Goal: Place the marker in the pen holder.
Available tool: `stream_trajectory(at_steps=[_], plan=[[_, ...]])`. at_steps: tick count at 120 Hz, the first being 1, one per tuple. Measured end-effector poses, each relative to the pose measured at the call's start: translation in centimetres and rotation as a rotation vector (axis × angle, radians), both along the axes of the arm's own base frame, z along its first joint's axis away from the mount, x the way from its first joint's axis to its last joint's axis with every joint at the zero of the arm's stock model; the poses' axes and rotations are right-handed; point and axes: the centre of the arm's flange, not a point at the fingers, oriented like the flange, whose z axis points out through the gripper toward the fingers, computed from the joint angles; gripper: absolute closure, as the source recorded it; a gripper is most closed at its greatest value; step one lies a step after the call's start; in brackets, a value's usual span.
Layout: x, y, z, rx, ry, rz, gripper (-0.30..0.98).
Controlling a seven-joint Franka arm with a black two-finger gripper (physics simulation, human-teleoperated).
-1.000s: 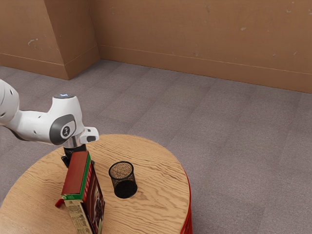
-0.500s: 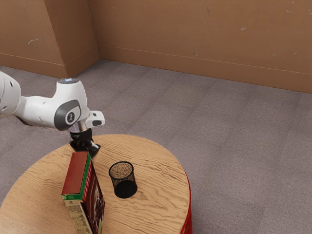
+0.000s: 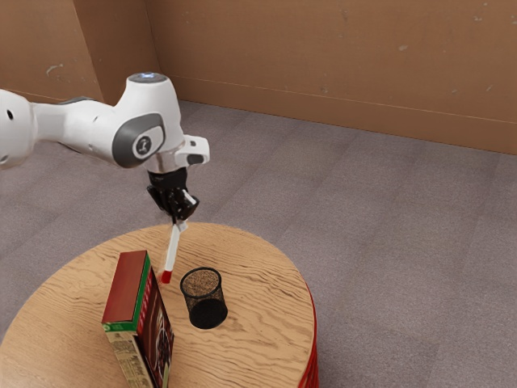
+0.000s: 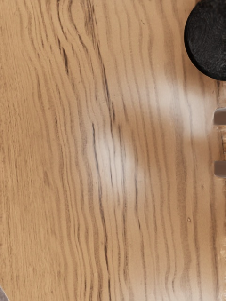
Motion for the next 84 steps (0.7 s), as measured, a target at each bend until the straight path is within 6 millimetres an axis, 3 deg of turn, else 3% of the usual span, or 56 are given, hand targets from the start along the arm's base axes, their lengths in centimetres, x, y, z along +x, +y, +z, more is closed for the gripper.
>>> stream_trajectory(at_steps=[31, 61, 70, 84], plan=[[-0.1, -6.4, 6.9, 0.020, -0.031, -0.105, 0.79], [-1.8, -13.5, 7.4, 0.037, 0.026, -0.209, 0.79], [-1.9, -13.8, 6.8, 0.039, 0.046, -0.208, 0.79], [-1.5, -12.0, 6.2, 0.042, 0.066, -0.168, 0.79]])
